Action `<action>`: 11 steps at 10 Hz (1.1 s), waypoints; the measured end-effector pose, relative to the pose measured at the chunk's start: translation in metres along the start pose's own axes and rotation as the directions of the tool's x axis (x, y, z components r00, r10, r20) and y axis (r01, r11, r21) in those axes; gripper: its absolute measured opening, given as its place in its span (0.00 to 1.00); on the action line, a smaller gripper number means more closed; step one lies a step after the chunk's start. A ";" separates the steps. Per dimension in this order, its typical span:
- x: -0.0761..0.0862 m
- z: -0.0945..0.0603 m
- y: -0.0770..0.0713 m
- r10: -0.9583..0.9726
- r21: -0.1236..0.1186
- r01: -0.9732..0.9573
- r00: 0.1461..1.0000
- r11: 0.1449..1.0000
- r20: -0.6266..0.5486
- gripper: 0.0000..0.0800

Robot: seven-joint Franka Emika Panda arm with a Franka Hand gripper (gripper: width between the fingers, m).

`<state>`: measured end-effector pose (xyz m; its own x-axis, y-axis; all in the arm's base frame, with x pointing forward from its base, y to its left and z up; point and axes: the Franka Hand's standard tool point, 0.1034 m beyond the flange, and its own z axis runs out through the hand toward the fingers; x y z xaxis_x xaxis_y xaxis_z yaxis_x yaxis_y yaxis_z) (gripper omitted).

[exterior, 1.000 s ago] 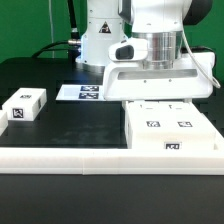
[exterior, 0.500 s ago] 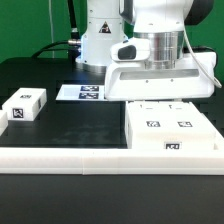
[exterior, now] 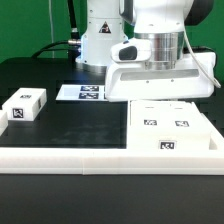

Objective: Assemble cabinet

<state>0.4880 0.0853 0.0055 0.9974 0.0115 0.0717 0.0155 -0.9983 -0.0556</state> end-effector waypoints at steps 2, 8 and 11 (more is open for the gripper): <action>0.000 0.000 0.000 -0.004 0.000 0.004 1.000 1.000 0.001 0.26; 0.003 -0.035 -0.007 -0.023 0.003 0.023 1.000 1.000 0.018 0.25; 0.004 -0.039 -0.006 -0.024 0.003 0.024 1.000 1.000 0.020 0.25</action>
Offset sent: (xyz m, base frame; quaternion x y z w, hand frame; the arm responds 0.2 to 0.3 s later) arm -0.0095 0.0015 0.0222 0.0152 -0.0156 -0.0041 0.9998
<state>0.4887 0.0896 0.0449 0.9979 0.0367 0.0532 0.0397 -0.9976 -0.0571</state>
